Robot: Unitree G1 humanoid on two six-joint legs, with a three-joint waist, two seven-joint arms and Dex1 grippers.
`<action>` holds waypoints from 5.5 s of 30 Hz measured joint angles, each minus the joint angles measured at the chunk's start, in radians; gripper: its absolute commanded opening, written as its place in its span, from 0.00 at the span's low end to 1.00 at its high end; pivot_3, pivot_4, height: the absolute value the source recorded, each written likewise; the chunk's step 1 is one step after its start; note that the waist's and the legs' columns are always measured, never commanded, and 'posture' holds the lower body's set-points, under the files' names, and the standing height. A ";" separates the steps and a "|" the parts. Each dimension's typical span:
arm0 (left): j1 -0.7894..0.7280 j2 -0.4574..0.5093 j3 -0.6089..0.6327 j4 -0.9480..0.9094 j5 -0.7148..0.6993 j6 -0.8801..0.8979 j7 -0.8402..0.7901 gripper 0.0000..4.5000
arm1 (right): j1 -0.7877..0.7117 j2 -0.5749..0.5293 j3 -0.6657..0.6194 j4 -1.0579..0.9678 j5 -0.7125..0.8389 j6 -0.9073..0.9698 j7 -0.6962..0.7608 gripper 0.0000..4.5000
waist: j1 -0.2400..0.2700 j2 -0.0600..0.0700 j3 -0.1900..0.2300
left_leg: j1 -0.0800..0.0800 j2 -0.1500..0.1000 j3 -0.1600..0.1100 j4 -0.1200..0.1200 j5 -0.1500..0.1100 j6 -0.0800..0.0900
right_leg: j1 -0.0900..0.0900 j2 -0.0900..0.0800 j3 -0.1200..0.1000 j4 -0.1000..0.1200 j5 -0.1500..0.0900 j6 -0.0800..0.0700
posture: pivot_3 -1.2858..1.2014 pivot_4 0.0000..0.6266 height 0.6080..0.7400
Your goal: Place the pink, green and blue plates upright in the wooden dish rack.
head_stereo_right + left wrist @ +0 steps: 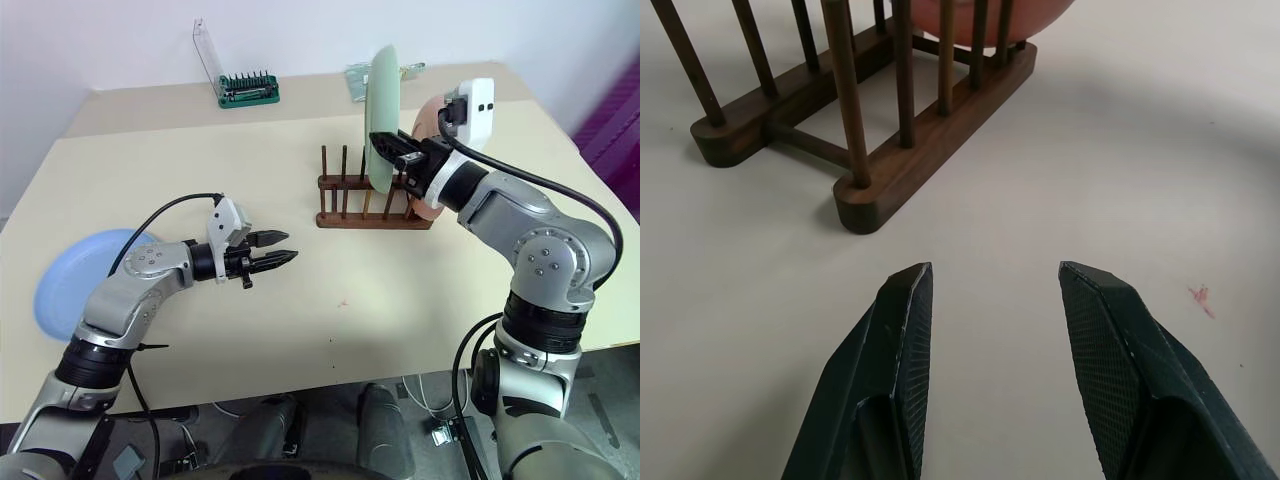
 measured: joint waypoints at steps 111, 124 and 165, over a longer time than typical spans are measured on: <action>0.109 0.000 0.272 -0.083 0.112 0.028 0.414 0.41 | -0.236 0.230 0.264 0.009 -0.297 -0.660 0.227 0.00 | -0.001 -0.008 0.001 | -0.001 0.000 -0.003 0.000 -0.003 -0.004 | -0.011 0.003 -0.002 0.002 0.003 -0.005 | 0.52 0.24 0.96; 0.189 -0.021 0.206 -0.191 0.030 0.021 0.293 0.41 | -0.184 0.314 0.095 0.042 0.370 -0.191 -0.420 0.00 | -0.004 -0.001 0.000 | 0.000 0.001 0.001 -0.002 -0.003 -0.004 | -0.013 0.002 0.000 0.004 0.003 -0.005 | 0.52 0.24 0.96; 0.184 -0.023 0.167 -0.146 0.076 -0.011 0.338 0.43 | 0.591 -0.418 -0.214 -0.188 -0.072 -0.446 0.424 0.65 | 0.028 -0.001 -0.001 | 0.003 0.002 0.003 0.001 -0.006 0.001 | -0.004 0.002 -0.002 -0.001 0.003 -0.004 | 0.52 0.24 0.96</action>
